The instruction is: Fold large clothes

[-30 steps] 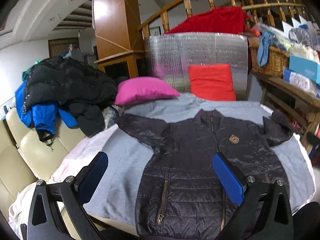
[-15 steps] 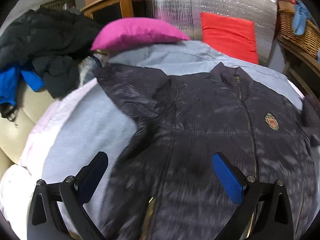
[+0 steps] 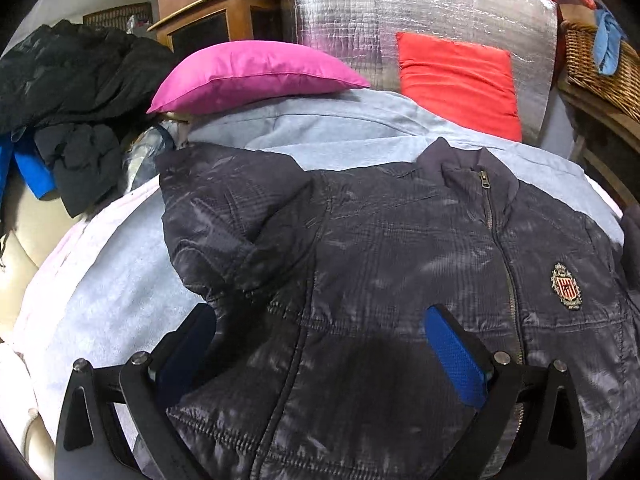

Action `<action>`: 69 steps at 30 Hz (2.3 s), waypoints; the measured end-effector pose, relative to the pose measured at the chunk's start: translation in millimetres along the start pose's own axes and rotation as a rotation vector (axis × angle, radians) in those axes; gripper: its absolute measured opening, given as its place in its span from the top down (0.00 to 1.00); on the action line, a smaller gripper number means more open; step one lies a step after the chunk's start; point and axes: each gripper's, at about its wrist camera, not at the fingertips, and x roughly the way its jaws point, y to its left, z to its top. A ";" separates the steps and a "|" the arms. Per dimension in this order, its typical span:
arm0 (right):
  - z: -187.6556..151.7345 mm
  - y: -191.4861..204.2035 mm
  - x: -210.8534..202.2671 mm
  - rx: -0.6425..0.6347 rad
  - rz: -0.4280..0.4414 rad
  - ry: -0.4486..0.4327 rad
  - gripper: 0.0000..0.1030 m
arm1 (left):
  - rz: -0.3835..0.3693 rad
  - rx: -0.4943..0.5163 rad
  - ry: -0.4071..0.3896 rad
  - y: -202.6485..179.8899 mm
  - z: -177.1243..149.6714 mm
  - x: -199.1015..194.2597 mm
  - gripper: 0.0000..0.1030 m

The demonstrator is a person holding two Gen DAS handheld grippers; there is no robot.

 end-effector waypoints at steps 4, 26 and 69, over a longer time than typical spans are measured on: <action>-8.3 11.6 -16.0 -0.024 0.015 -0.045 0.75 | -0.001 -0.028 -0.010 11.0 1.1 -2.7 0.00; -255.9 274.1 -26.2 -0.404 0.545 0.312 0.31 | -0.031 -0.164 -0.086 115.7 -12.9 -45.6 0.00; -180.0 115.9 -25.6 -0.486 0.144 -0.043 0.79 | -0.398 -0.029 0.157 22.5 40.7 41.5 0.18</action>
